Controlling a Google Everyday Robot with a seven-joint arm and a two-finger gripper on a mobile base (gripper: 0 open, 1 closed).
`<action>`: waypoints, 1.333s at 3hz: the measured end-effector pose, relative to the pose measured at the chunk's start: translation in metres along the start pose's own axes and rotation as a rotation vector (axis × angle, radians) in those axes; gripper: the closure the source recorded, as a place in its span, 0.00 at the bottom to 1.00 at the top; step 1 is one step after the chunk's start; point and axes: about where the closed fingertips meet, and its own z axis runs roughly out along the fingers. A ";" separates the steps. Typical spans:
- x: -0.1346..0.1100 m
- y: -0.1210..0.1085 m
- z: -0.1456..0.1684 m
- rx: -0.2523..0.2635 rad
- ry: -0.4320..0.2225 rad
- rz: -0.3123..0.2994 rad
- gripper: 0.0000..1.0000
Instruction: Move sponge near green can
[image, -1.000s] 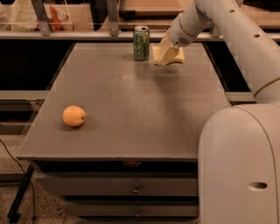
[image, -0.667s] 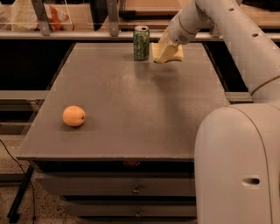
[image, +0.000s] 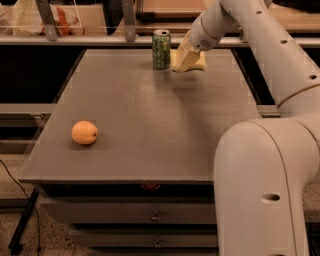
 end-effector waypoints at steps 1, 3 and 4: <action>-0.001 0.000 0.004 -0.010 -0.006 0.002 0.58; 0.000 -0.001 0.006 -0.022 -0.006 0.005 0.11; 0.001 -0.001 0.005 -0.026 -0.003 0.006 0.00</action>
Offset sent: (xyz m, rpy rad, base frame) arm 0.0072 -0.0036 0.0058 0.0101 0.0129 0.0051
